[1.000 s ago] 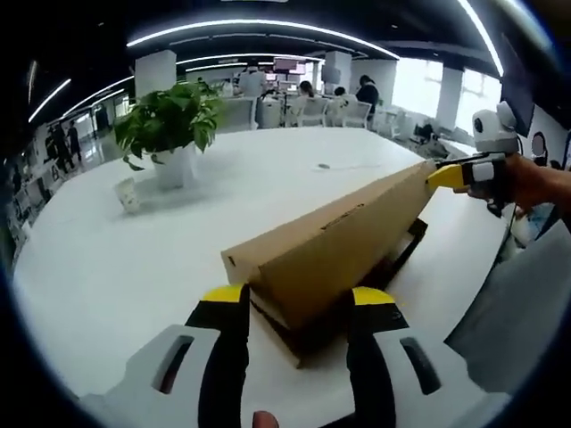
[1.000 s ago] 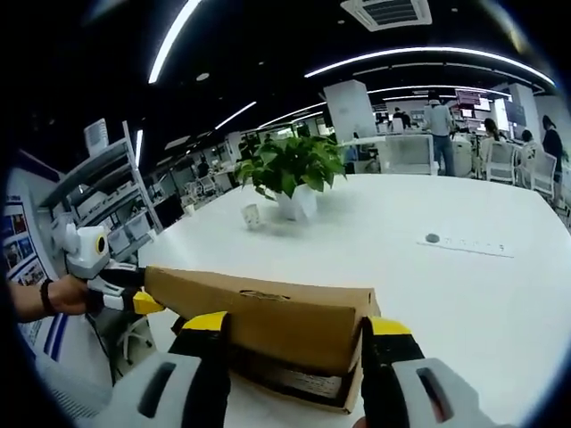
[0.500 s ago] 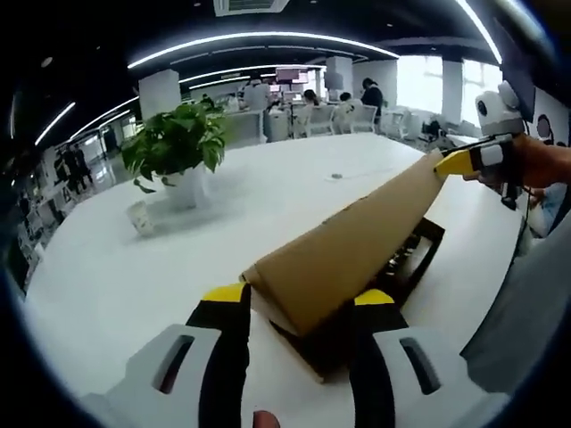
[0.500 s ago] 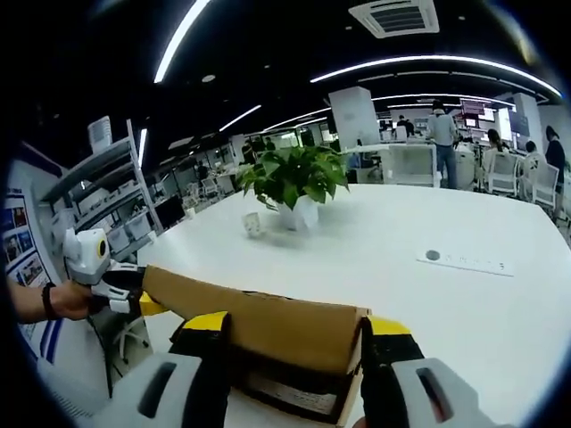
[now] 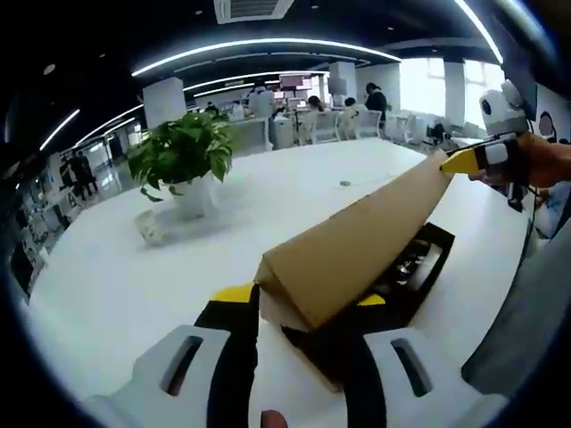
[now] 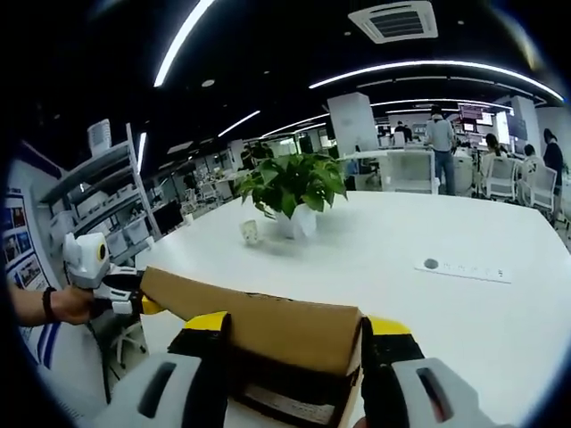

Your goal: Operate the shoe box by opening the lid, removing the specified soft item, and placing it in the target area until the item is outside and the box remains undamaged.

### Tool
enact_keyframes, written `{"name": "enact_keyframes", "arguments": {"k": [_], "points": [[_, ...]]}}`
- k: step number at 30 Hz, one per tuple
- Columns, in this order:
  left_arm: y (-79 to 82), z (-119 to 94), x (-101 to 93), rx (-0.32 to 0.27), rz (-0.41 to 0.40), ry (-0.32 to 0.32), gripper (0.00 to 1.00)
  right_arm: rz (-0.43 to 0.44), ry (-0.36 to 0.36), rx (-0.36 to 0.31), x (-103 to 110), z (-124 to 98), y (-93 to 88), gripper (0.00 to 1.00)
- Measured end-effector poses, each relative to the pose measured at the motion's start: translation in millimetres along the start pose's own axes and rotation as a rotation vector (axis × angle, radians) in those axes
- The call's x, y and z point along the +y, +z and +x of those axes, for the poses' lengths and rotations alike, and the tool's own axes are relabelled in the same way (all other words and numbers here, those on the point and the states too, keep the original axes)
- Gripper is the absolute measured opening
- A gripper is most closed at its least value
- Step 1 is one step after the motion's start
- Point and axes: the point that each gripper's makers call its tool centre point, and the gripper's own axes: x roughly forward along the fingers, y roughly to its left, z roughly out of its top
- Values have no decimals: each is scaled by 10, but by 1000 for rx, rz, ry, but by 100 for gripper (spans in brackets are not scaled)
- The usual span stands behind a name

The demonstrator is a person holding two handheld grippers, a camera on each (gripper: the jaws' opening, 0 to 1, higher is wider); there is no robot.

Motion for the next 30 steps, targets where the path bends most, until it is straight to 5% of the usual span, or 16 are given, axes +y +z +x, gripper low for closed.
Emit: {"name": "enact_keyframes", "arguments": {"k": [17, 30], "points": [[61, 27, 172, -29, -43, 53, 15, -20, -17, -39, 4, 20, 111, 56], [87, 34, 172, -48, -69, 43, 14, -44, -11, -47, 10, 15, 134, 55]]}}
